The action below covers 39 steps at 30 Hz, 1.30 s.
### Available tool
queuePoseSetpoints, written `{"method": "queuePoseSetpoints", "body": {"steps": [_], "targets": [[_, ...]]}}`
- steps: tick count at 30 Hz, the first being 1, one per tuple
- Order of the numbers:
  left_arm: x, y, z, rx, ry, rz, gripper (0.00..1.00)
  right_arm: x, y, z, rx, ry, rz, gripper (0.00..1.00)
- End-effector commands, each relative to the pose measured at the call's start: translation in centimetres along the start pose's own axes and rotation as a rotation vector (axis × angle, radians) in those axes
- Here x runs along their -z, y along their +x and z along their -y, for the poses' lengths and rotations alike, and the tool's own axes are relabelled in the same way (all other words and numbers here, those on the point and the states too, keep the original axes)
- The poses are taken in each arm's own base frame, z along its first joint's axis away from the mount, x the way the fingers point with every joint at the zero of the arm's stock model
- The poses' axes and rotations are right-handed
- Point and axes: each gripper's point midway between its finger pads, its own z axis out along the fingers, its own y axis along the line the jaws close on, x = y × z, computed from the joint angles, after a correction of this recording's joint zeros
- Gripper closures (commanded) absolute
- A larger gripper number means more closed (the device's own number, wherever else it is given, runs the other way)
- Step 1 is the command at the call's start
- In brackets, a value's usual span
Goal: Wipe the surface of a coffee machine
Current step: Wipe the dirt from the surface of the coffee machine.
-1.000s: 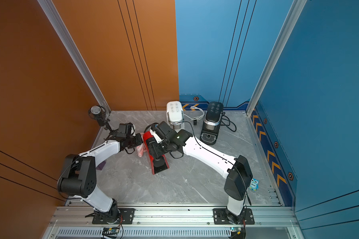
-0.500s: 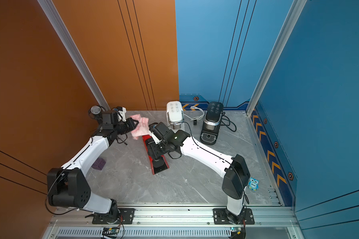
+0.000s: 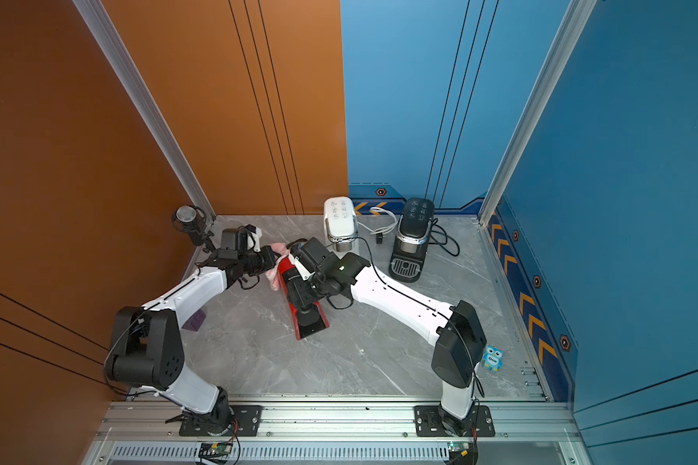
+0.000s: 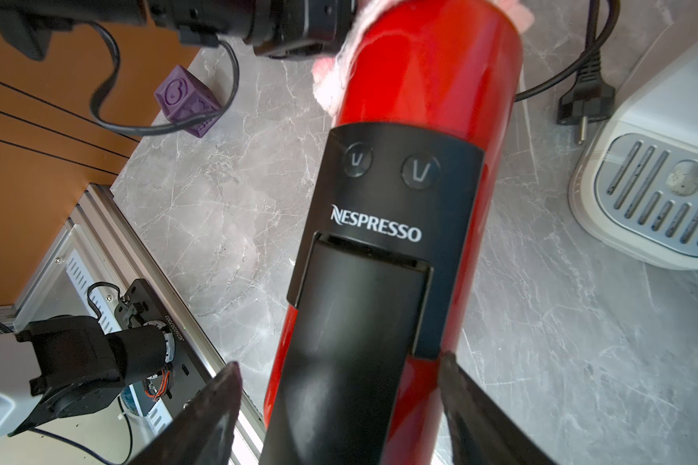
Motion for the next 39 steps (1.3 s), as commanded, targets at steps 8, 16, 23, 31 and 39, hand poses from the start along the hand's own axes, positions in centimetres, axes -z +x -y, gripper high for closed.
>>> {"method": "queuePoseSetpoints", "body": {"steps": [8, 16, 23, 31, 39], "targets": [[-3.0, 6.4, -3.7, 0.039, -0.044, -0.116, 1.0, -0.1, 1.0, 0.6, 0.01, 0.029, -0.036, 0.22], [1.7, -0.4, 2.0, -0.015, 0.061, 0.016, 1.0, -0.2, 0.9, 0.8, 0.0, 0.043, -0.032, 0.22], [6.2, -4.1, 7.9, -0.069, 0.204, 0.1, 1.0, 0.0, 0.9, 0.8, 0.008, 0.053, -0.024, 0.21], [3.0, -1.9, 6.8, -0.078, 0.185, 0.007, 1.0, -1.0, 1.4, 0.8, 0.014, 0.059, -0.044, 0.21], [-0.8, 1.5, 1.6, -0.037, 0.027, -0.069, 1.0, -1.0, 2.3, 1.1, 0.019, 0.076, -0.052, 0.21]]}}
